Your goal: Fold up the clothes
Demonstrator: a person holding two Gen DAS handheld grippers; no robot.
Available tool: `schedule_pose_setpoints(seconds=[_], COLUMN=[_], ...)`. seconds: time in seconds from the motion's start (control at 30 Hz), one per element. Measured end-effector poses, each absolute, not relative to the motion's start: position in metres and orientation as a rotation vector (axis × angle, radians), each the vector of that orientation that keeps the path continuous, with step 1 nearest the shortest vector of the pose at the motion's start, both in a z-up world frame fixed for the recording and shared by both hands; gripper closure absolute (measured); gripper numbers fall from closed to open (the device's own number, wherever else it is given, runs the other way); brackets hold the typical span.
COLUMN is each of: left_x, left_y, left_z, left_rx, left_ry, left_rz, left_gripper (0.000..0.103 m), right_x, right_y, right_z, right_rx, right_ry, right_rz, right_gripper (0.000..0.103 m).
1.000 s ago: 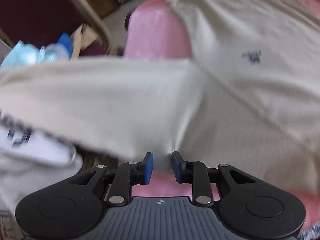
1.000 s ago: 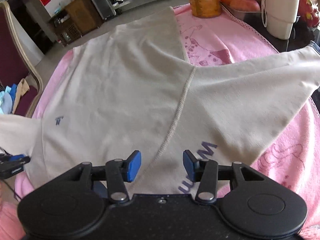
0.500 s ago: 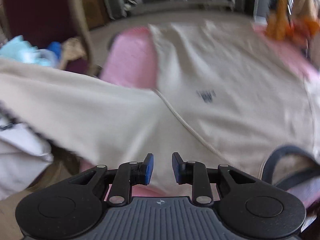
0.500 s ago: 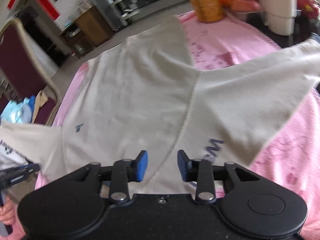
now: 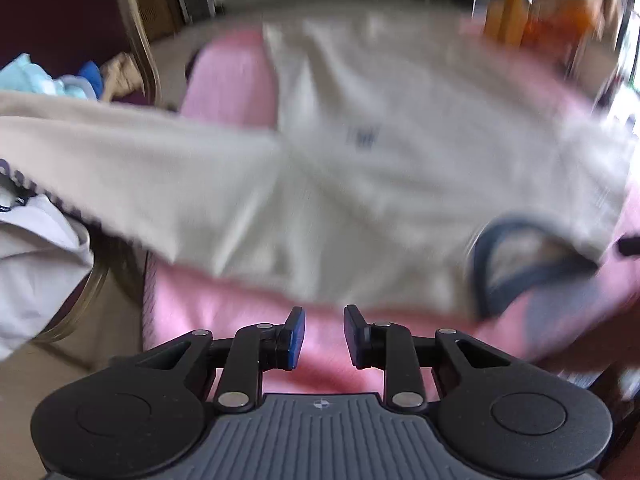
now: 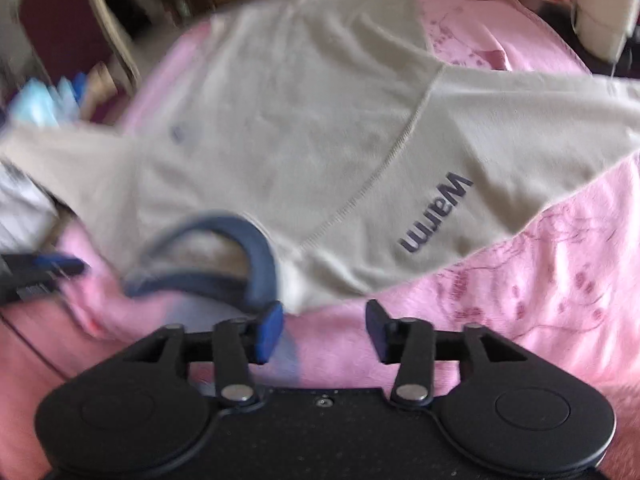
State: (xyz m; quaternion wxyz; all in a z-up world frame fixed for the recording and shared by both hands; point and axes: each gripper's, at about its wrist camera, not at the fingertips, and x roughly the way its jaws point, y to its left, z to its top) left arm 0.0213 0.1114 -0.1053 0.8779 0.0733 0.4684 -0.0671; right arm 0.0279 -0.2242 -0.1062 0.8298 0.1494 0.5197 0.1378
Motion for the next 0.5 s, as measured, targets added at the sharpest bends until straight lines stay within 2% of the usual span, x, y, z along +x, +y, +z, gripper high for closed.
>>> schedule_pose_setpoints(seconds=[0.07,0.17,0.33,0.5], left_x=[0.014,0.018,0.027,0.015], left_y=[0.116,0.103,0.066,0.072], left_z=[-0.097,-0.106,-0.138,-0.128], left_rx=[0.1,0.122,0.272,0.282], left_ry=[0.948,0.972,1.074,1.106], left_rz=[-0.154,-0.183,-0.232,-0.238], left_gripper=[0.077,0.078,0.076,0.075], right_x=[0.03,0.039,0.051,0.038], right_y=[-0.232,-0.231,-0.207,-0.202], right_z=[-0.103,-0.107,-0.126,-0.123], right_rx=[0.389,0.423,0.332,0.28], right_ry=[1.054,1.019,1.08,1.141], right_rz=[0.289,0.26,0.279,0.282], right_gripper=[0.058,0.081,0.08,0.079])
